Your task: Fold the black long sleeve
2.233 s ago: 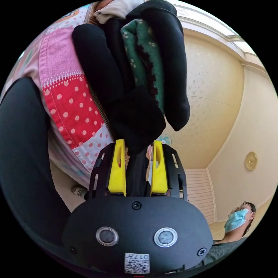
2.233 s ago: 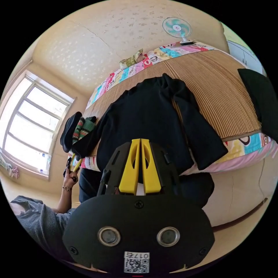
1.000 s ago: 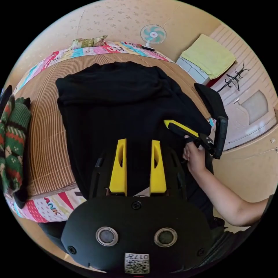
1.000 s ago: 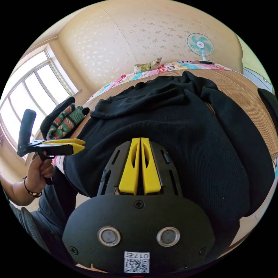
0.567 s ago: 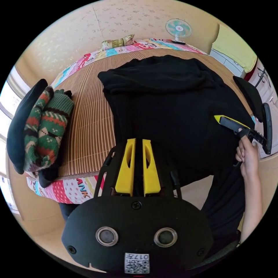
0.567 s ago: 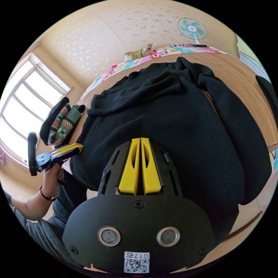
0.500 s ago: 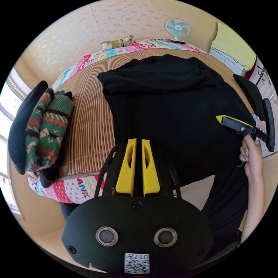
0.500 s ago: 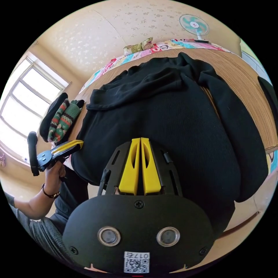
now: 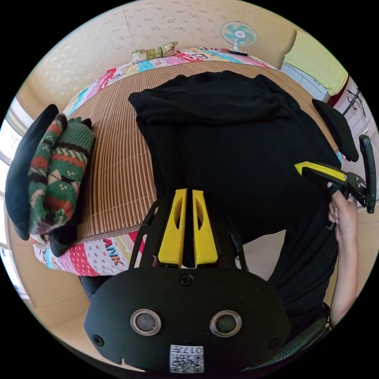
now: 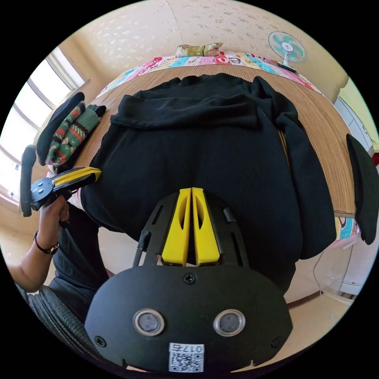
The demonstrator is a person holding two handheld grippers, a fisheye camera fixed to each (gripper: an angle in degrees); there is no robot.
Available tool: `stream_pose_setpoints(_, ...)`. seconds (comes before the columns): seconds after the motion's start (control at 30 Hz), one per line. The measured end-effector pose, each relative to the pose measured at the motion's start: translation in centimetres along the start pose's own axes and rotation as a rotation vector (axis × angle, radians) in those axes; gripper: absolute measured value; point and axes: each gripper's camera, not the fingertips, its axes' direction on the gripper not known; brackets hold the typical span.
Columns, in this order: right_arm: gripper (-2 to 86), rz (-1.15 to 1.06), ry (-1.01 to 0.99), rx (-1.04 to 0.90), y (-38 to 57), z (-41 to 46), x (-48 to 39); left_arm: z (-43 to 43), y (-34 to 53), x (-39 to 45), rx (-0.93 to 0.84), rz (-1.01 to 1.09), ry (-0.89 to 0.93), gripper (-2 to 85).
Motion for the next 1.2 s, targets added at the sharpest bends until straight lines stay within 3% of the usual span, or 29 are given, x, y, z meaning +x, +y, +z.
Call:
stream_pose_setpoints(0.23,0.3,-0.001,-0.122,-0.058,-0.2,-1.6,1.6,0.9,3.4,-5.1,-0.016,0.032,0.045,2.0)
stream_pose_setpoints(0.43,0.7,-0.169,-0.171,-0.087,2.3,-2.9,0.9,0.9,6.6,-10.2,-0.077,0.067,0.045,-0.1)
stream_pose_setpoints(0.6,2.7,0.106,-0.201,0.174,5.9,-8.7,8.4,1.6,8.8,-15.7,-0.079,0.001,0.134,-0.6)
stream_pose_setpoints(0.73,11.1,0.506,0.057,0.334,9.3,-14.2,17.9,2.6,8.7,-16.8,-0.102,0.009,0.116,-0.6)
stream_pose_setpoints(0.83,13.5,0.635,0.171,0.292,9.9,-15.9,23.6,2.9,8.2,-16.5,-0.128,0.051,0.049,-0.7)
stream_pose_setpoints(0.9,12.0,0.646,0.108,0.186,9.5,-15.1,27.1,3.0,8.2,-16.6,-0.132,0.061,0.015,-0.7)
stream_pose_setpoints(0.93,9.0,0.595,-0.020,0.103,9.0,-14.1,29.0,3.0,8.3,-16.8,-0.130,0.059,0.013,-0.7)
stream_pose_setpoints(1.0,4.0,0.424,-0.304,0.114,8.3,-14.7,30.1,3.1,8.5,-18.2,-0.121,0.038,0.033,-0.7)
stream_pose_setpoints(1.07,2.7,0.204,-0.639,0.359,8.1,-20.0,30.6,3.1,8.6,-19.7,-0.120,0.017,0.066,-0.7)
stream_pose_setpoints(1.1,2.5,0.159,-0.712,0.452,8.4,-21.9,31.1,3.2,8.5,-20.5,-0.123,0.010,0.085,-0.7)
stream_pose_setpoints(1.17,2.3,0.044,-0.908,0.842,10.9,-28.9,34.4,3.3,8.2,-21.5,-0.135,0.009,0.107,-0.7)
stream_pose_setpoints(1.2,2.3,0.056,-0.913,0.926,11.8,-30.4,35.6,3.4,7.9,-22.1,-0.146,0.008,0.118,-0.7)
